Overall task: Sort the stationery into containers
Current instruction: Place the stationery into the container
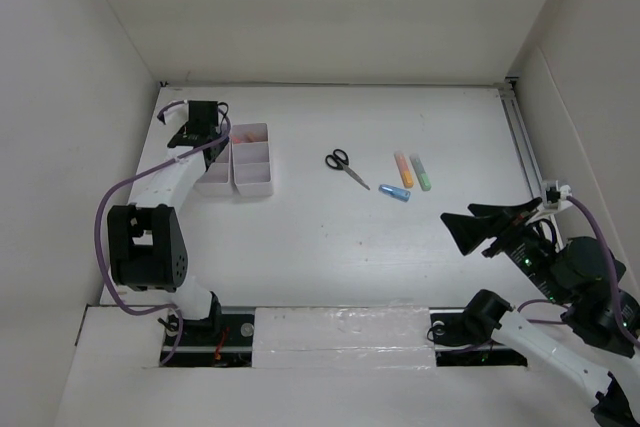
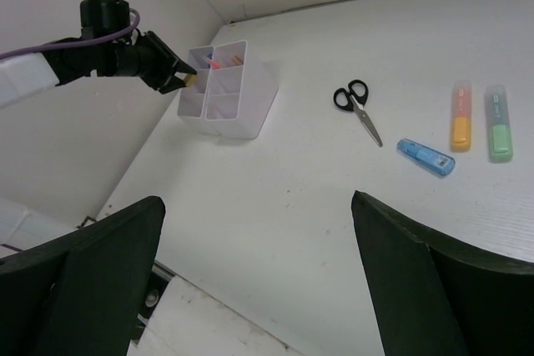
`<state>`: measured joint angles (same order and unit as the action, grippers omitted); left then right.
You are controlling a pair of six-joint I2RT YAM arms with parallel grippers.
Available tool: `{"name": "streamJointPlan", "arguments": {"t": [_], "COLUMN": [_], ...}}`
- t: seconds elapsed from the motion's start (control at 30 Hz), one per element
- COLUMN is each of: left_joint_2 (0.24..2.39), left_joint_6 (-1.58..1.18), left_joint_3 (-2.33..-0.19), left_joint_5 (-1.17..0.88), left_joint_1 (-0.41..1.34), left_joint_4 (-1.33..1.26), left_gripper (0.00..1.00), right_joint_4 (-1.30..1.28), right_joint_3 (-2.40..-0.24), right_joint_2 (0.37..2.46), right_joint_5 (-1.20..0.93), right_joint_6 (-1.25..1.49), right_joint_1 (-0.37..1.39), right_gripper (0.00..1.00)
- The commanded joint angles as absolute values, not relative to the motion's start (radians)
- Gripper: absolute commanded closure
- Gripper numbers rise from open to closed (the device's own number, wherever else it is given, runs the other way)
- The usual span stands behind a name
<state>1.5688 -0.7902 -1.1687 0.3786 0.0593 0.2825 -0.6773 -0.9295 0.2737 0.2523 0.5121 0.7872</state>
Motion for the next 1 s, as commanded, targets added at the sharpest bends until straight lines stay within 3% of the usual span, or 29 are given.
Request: {"name": "streamJointPlan", "arguments": {"t": [0.0, 0.27, 0.5, 0.67, 0.8, 0.97], "left_joint_2": [1.554, 1.574, 1.552, 1.52, 1.52, 1.494], "left_joint_6": [-0.779, -0.77, -0.77, -0.77, -0.77, -0.779], "left_joint_3": [-1.154, -1.154, -1.132, -1.123, -1.123, -1.123], "left_joint_5": [0.388, 0.388, 0.387, 0.4, 0.411, 0.429], "left_joint_1": [0.06, 0.06, 0.06, 0.069, 0.08, 0.091], "left_joint_4": [0.249, 0.258, 0.227, 0.215, 0.215, 0.224], "left_gripper": [1.0, 0.99, 0.76, 0.54, 0.44, 0.4], "right_joint_4": [-0.617, -0.607, -0.607, -0.607, -0.607, -0.607], "right_joint_3": [-0.927, -0.917, -0.917, -0.917, -0.917, -0.917], "right_joint_2": [0.264, 0.264, 0.264, 0.264, 0.264, 0.264], "right_joint_5": [0.236, 0.236, 0.236, 0.227, 0.227, 0.216], "right_joint_6": [0.505, 0.514, 0.514, 0.514, 0.514, 0.505], "right_joint_1": [0.796, 0.796, 0.796, 0.796, 0.796, 0.796], "right_gripper": [0.0, 0.0, 0.0, 0.0, 0.0, 0.0]}}
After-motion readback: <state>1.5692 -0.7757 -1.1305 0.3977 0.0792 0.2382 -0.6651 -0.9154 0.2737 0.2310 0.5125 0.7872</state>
